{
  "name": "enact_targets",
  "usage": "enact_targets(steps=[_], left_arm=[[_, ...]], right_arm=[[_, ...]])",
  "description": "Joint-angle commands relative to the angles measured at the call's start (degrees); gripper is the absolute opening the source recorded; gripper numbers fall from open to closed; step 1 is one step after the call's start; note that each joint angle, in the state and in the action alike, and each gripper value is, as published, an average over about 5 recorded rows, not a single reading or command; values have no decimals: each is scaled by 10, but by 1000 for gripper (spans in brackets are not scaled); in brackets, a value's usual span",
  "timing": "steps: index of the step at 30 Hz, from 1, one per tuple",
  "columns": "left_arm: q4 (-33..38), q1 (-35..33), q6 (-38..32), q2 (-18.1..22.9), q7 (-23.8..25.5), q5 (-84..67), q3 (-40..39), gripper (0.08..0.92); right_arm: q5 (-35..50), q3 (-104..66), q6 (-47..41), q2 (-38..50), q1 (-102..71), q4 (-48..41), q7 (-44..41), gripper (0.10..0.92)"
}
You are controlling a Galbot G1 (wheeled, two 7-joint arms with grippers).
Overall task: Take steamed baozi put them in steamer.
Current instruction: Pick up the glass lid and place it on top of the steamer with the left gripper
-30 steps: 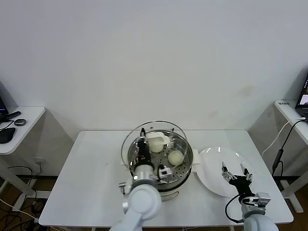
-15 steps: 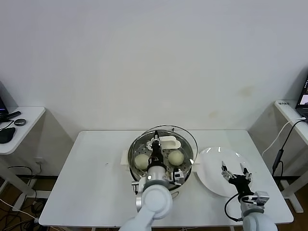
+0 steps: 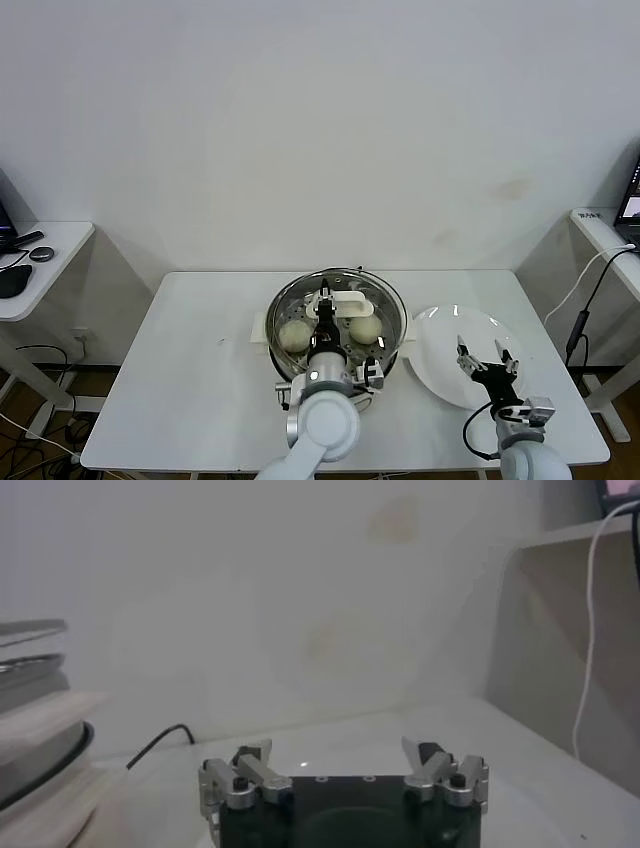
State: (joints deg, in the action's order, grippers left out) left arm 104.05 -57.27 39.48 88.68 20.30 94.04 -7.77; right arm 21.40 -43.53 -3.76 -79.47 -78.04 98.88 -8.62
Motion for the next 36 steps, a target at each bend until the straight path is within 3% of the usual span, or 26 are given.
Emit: enact_targets(steps=[1, 22, 28, 36], left_arm=[[-7, -5, 0, 1, -5, 12, 2, 174], [-15, -19, -1, -1, -27, 14, 5, 174], [16, -34, -20, -7, -39, -9, -4, 184], [111, -90, -34, -25, -42, -25, -18, 389]], right_arm=[[0, 0, 1, -1, 0, -1, 0, 823], [-3, 5, 0, -3, 1, 2, -1, 823], [-5, 6, -1, -6, 2, 1, -1, 823], [-6, 6, 0, -5, 4, 0, -1, 823]])
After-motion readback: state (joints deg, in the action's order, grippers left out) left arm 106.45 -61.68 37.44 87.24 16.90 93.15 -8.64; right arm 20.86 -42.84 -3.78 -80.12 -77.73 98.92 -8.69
